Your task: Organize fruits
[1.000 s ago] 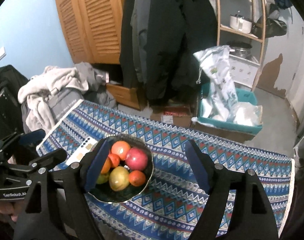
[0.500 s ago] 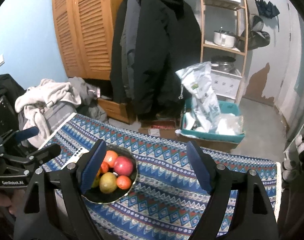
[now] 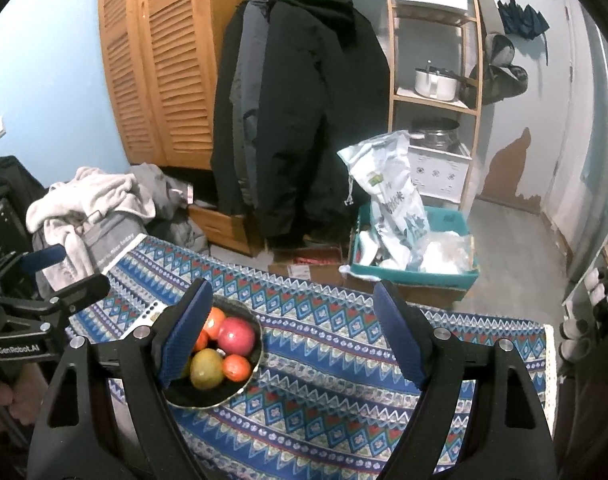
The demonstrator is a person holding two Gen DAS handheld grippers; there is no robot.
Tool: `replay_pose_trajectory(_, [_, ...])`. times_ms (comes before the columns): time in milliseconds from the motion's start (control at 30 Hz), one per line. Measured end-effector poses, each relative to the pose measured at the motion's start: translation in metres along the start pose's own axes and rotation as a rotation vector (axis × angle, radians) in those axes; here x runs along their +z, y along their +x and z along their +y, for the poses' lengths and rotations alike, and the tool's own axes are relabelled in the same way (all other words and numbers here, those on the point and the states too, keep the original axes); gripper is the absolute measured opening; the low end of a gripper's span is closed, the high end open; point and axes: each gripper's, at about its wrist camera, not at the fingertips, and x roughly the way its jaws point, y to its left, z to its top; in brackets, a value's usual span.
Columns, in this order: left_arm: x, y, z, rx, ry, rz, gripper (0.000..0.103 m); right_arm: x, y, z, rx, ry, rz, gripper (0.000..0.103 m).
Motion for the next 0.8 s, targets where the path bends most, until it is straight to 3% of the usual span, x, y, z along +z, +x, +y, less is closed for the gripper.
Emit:
replay_pose_trajectory(433, [0.0014, -0.0011, -0.0047, 0.003, 0.005, -0.003, 0.102, -0.0017, -0.0019, -0.0075, -0.013, 0.011, 0.001, 0.081])
replay_pose_trajectory(800, [0.0017, -0.0014, -0.0072, 0.048, 0.010, -0.002, 0.102, -0.0020, -0.0026, -0.0082, -0.013, 0.005, 0.001, 0.081])
